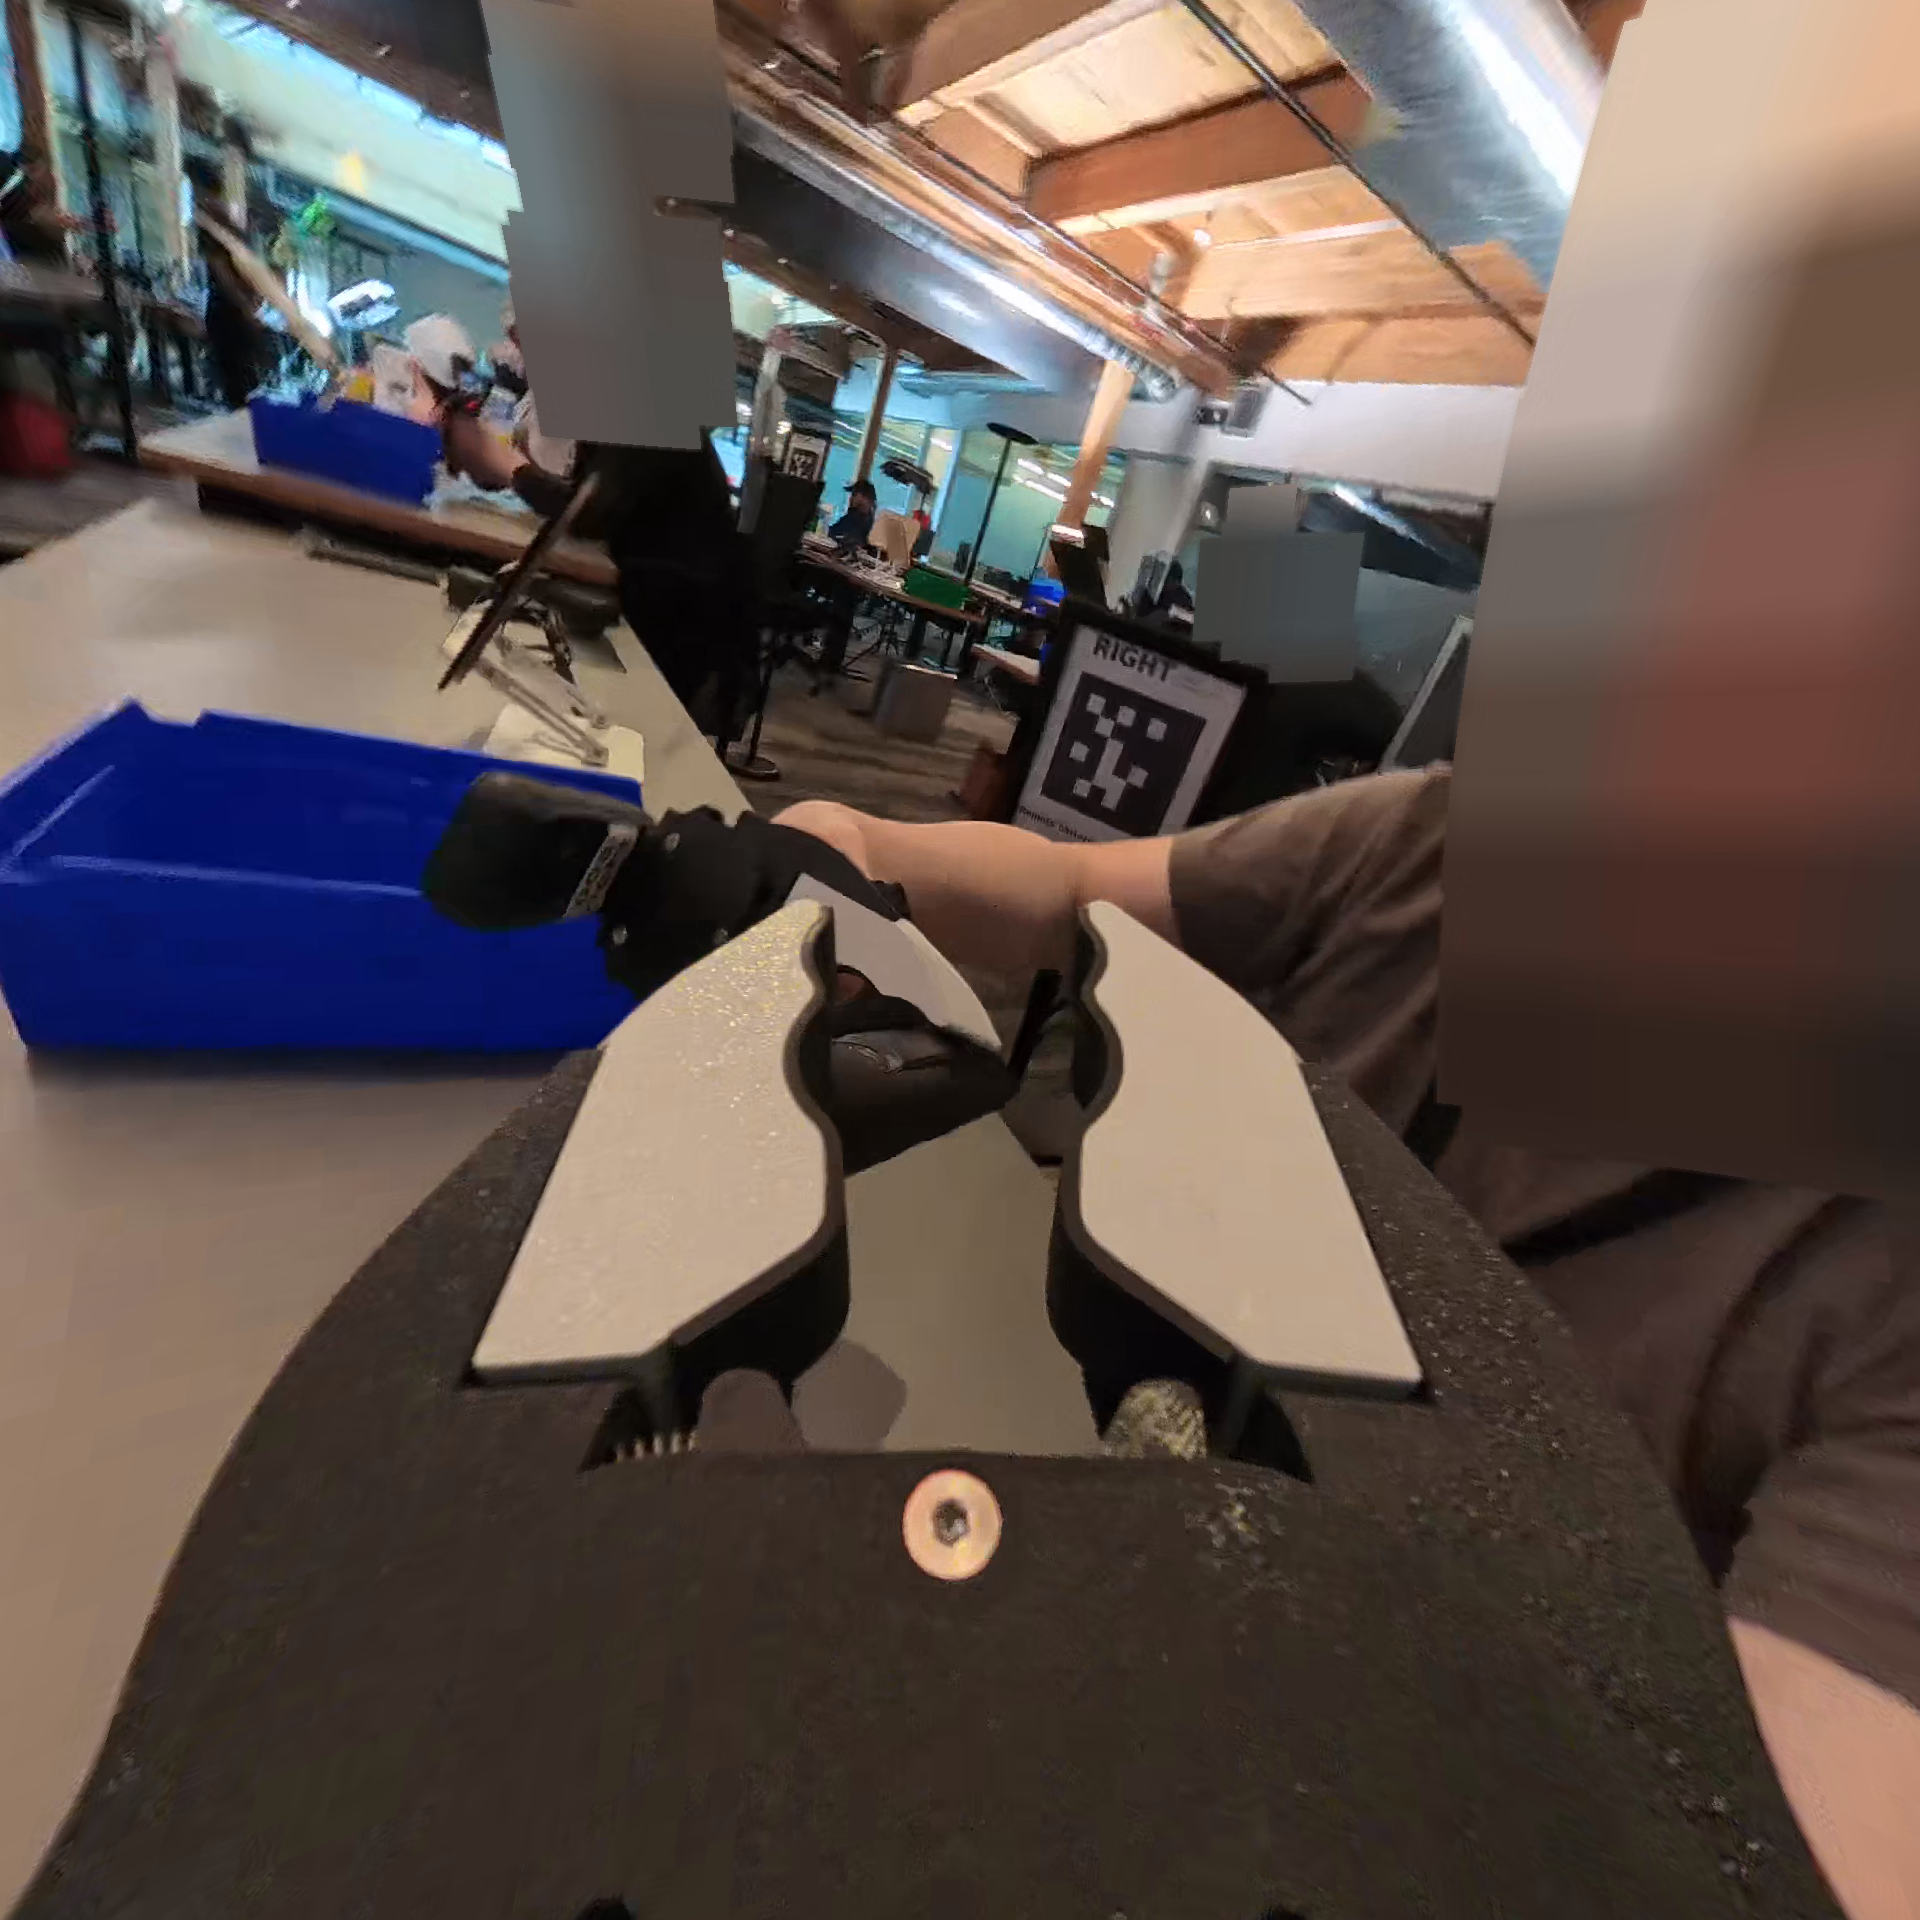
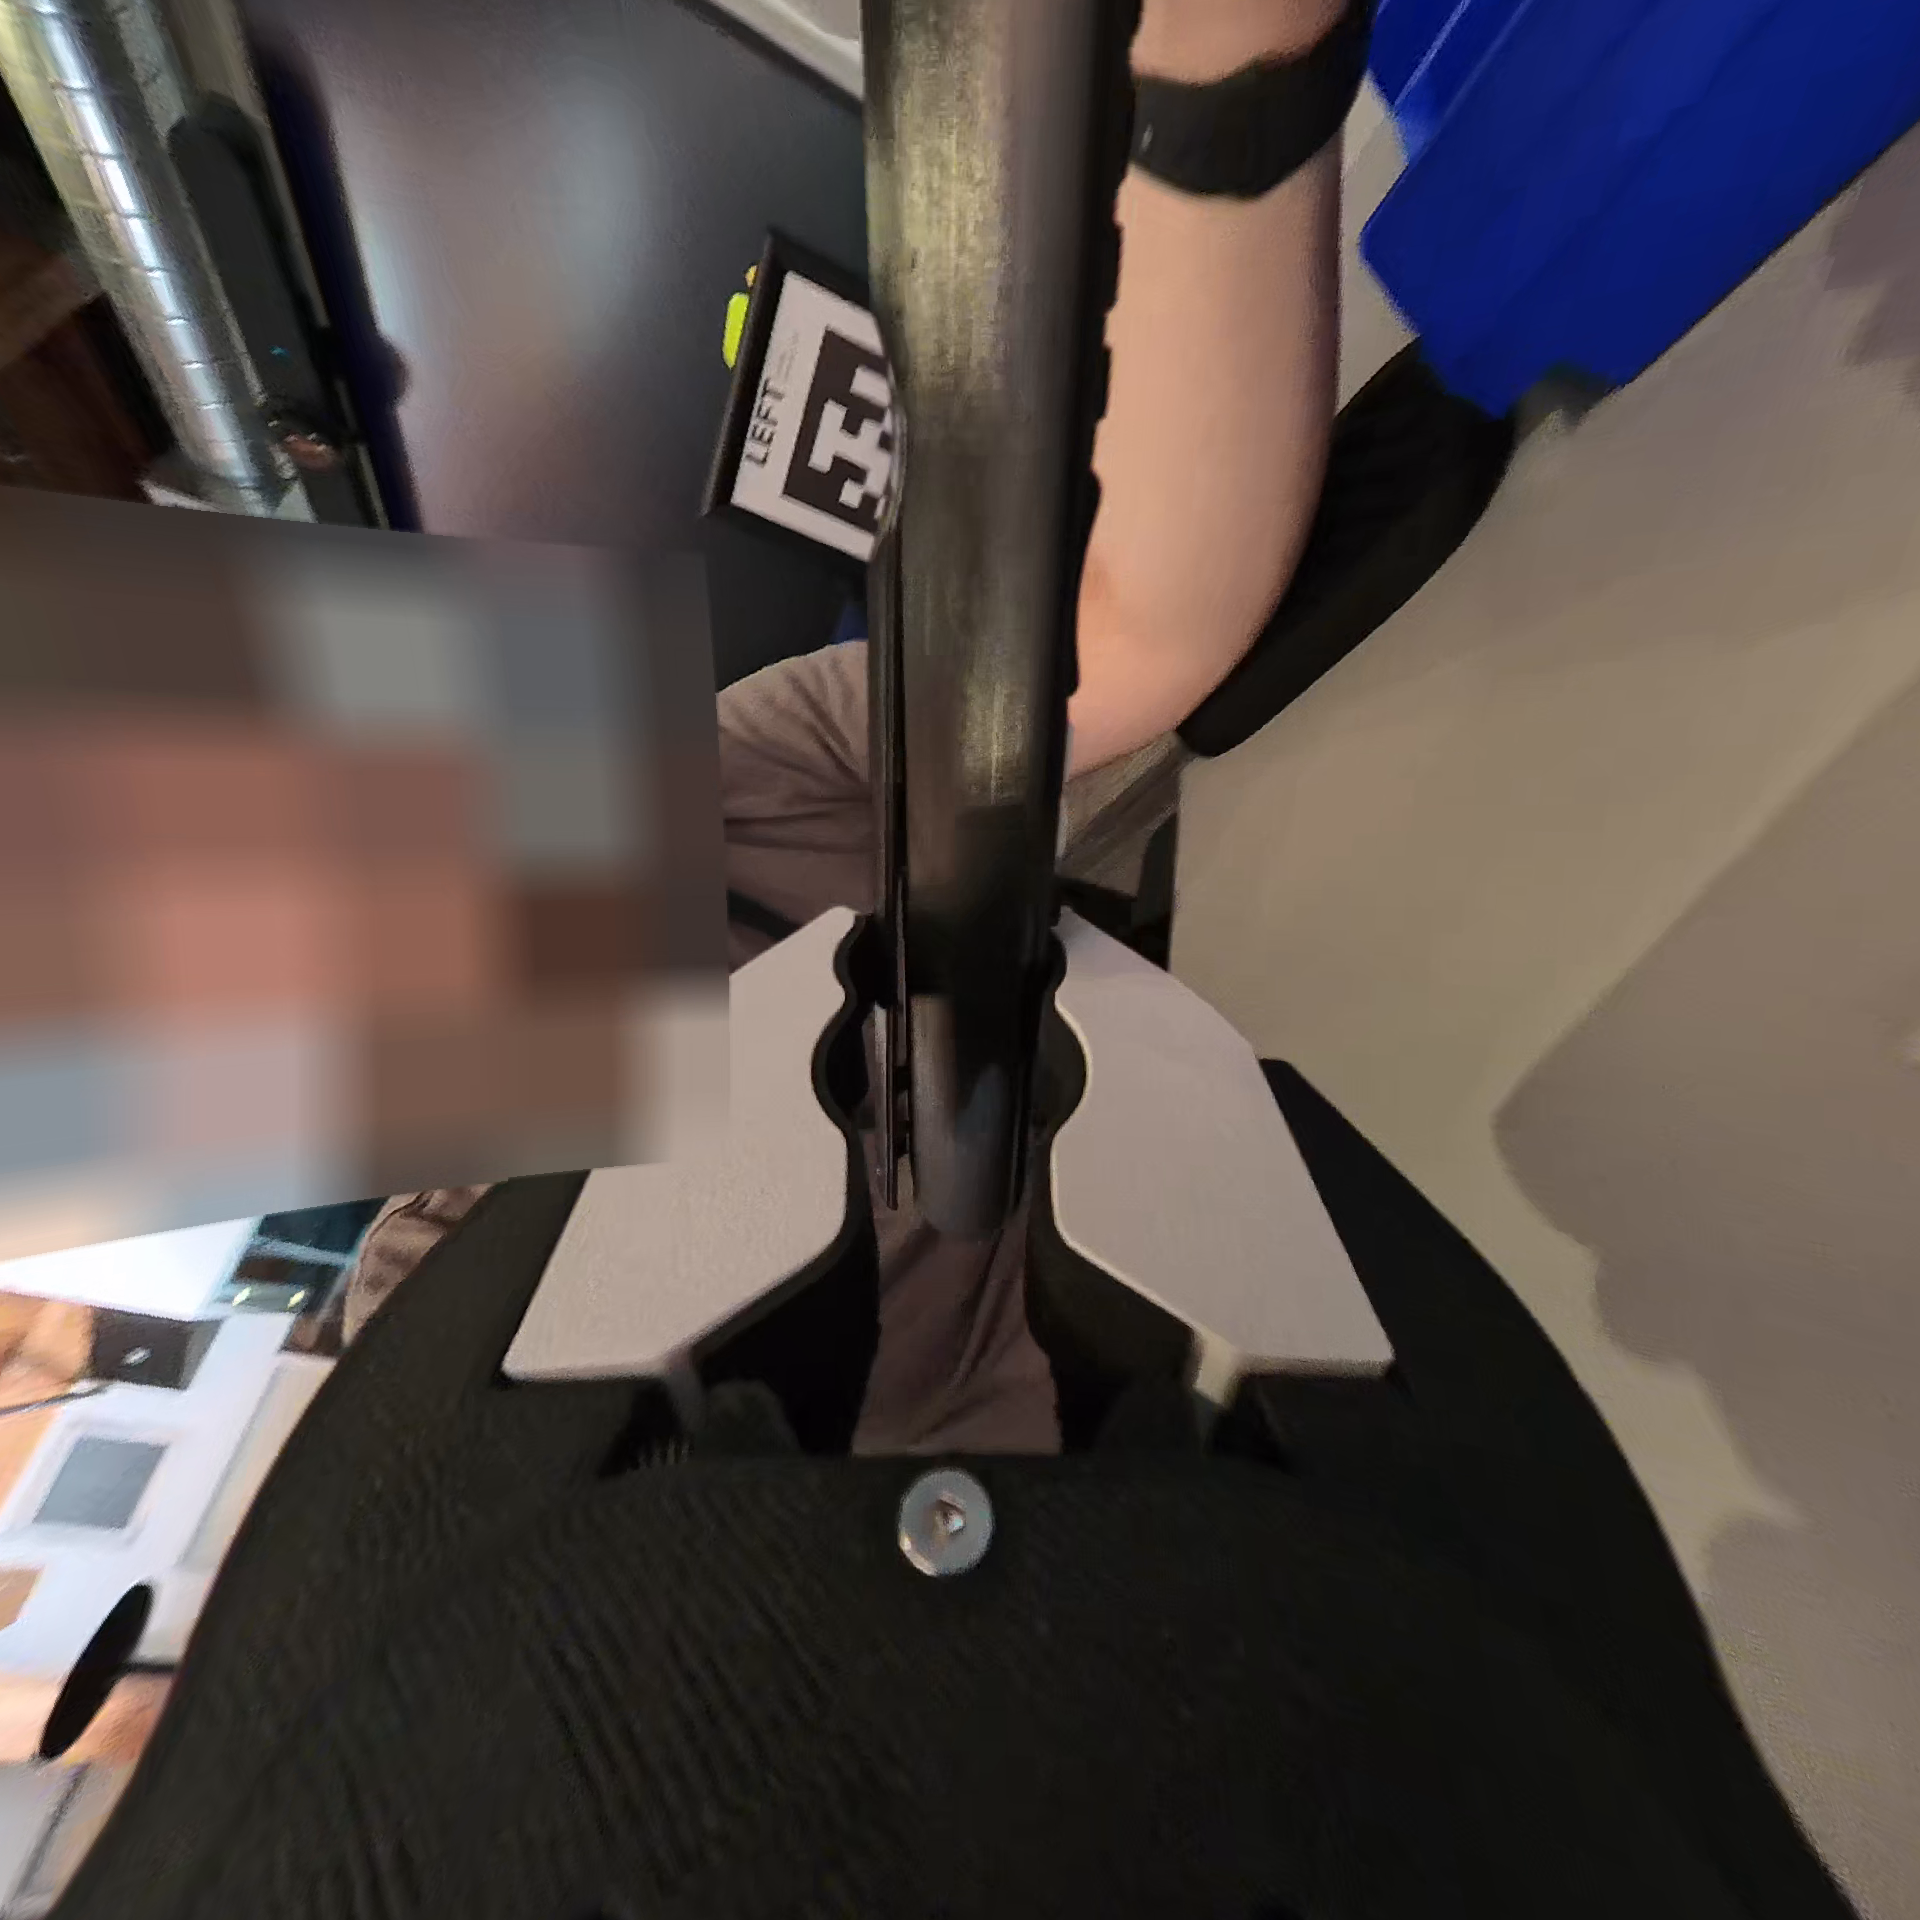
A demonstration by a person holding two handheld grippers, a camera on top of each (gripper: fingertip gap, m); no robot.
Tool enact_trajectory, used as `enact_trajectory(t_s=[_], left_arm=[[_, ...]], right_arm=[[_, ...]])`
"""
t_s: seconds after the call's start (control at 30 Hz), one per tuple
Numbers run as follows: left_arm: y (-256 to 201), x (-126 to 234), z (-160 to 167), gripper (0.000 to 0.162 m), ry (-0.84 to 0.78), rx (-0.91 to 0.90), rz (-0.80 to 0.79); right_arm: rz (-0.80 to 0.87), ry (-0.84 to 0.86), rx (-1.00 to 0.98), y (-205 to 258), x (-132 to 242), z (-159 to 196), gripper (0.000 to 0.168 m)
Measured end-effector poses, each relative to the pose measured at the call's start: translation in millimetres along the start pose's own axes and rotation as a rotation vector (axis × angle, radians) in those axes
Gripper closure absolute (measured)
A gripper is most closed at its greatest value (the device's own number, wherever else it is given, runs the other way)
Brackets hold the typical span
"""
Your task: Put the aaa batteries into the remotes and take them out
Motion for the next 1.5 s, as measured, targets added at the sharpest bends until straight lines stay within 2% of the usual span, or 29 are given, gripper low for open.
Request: enact_trajectory(t_s=[0.1, 0.2, 0.27, 0.33, 0.43, 0.6, 0.7, 1.0, 1.5], left_arm=[[-17, -7, 15, 0.107, 0.125, -0.216, -0.027], [-21, -10, 29, 0.097, 0.229, -0.349, -0.108], [-22, -9, 25, 0.088, 0.217, -0.383, -0.149], [-25, -9, 21, 0.087, 0.180, -0.401, -0.141], [-24, -16, 33, 0.084, 0.218, -0.384, -0.090], [-36, -35, 49, 0.097, 0.251, -0.348, 0.100], [-34, -38, 53, 0.105, 0.255, -0.340, 0.113], [-27, -42, 71, 0.106, 0.379, -0.329, 0.085], [-33, -56, 72, 0.105, 0.370, -0.321, 0.163]], right_arm=[[-0.067, 0.032, -0.020, 10, -8, 6, 0.139], [-0.119, 0.051, 0.001, 25, -15, 9, 0.139], [-0.129, 0.067, 0.017, 32, -20, 10, 0.139], [-0.131, 0.090, 0.015, 35, -25, 12, 0.139], [-0.134, 0.128, 0.005, 36, -34, 15, 0.139], [-0.152, 0.153, 0.010, 41, -41, 15, 0.139], [-0.156, 0.166, -0.002, 40, -40, 18, 0.139], [-0.137, 0.185, -0.075, 34, -37, 28, 0.139], [-0.156, 0.218, -0.060, 43, -42, 41, 0.139]])
Point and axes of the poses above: each gripper's, where its closed fingertips meet, x back along the fingers, z out of its underside, y = z × x across the jaws, the point moved 2 cm from there along x, back along the fingers, and after that the axes turned 5 degrees about y, right-handed, at the moved point
